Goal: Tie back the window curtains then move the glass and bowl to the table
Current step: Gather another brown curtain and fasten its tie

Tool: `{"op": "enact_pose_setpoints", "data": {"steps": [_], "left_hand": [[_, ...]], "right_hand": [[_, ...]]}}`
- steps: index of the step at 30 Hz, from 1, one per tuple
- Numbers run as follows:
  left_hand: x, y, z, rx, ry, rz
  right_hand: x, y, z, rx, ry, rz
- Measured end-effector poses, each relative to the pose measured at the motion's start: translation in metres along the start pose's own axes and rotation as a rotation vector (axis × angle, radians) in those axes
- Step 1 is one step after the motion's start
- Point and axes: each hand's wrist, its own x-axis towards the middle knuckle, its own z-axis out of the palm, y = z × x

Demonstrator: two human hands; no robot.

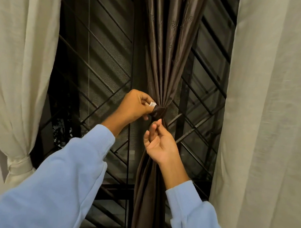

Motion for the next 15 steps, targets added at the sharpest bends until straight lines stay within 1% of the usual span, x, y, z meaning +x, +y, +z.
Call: {"op": "enact_pose_setpoints", "data": {"steps": [2, 5, 8, 12, 15], "left_hand": [[-0.001, 0.005, -0.004, -0.002, -0.049, -0.025], [0.000, 0.010, -0.008, 0.056, -0.086, -0.045], [0.001, 0.015, -0.006, 0.106, -0.112, -0.056], [0.002, 0.021, -0.007, 0.169, -0.144, -0.029], [0.003, 0.027, -0.011, 0.261, -0.210, 0.008]], "right_hand": [[0.002, -0.001, -0.001, -0.020, 0.023, -0.007], [0.005, -0.002, -0.006, -0.063, 0.043, -0.072], [0.009, -0.005, -0.012, -0.017, 0.020, -0.092], [0.009, -0.006, -0.016, 0.028, -0.022, -0.097], [0.009, -0.008, -0.017, -0.030, -0.015, -0.110]]}}
